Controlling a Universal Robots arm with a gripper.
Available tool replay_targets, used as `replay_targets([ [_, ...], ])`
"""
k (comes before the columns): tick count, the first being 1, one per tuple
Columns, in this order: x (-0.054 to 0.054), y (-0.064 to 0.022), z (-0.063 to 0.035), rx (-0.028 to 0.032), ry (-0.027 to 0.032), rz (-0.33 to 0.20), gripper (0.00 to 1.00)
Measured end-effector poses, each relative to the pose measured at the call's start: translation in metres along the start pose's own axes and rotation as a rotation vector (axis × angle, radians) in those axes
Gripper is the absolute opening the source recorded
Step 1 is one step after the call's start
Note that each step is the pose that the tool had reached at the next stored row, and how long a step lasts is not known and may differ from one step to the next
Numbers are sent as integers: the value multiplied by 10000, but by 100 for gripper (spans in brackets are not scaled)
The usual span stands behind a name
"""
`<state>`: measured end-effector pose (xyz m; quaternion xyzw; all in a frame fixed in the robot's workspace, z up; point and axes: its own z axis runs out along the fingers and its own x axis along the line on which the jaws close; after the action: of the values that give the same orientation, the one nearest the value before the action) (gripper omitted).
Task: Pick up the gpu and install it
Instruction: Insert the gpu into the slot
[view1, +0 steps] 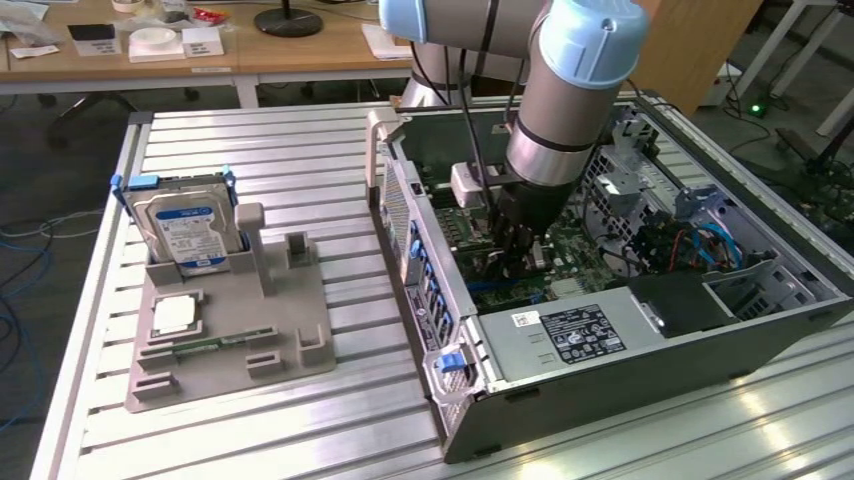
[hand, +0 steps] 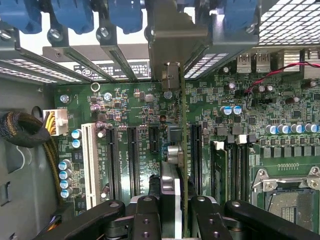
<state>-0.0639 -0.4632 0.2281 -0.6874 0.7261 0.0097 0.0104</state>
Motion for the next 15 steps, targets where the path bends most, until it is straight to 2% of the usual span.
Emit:
replay_targets([
  [15, -10, -4, 21, -4, 1, 0, 28],
])
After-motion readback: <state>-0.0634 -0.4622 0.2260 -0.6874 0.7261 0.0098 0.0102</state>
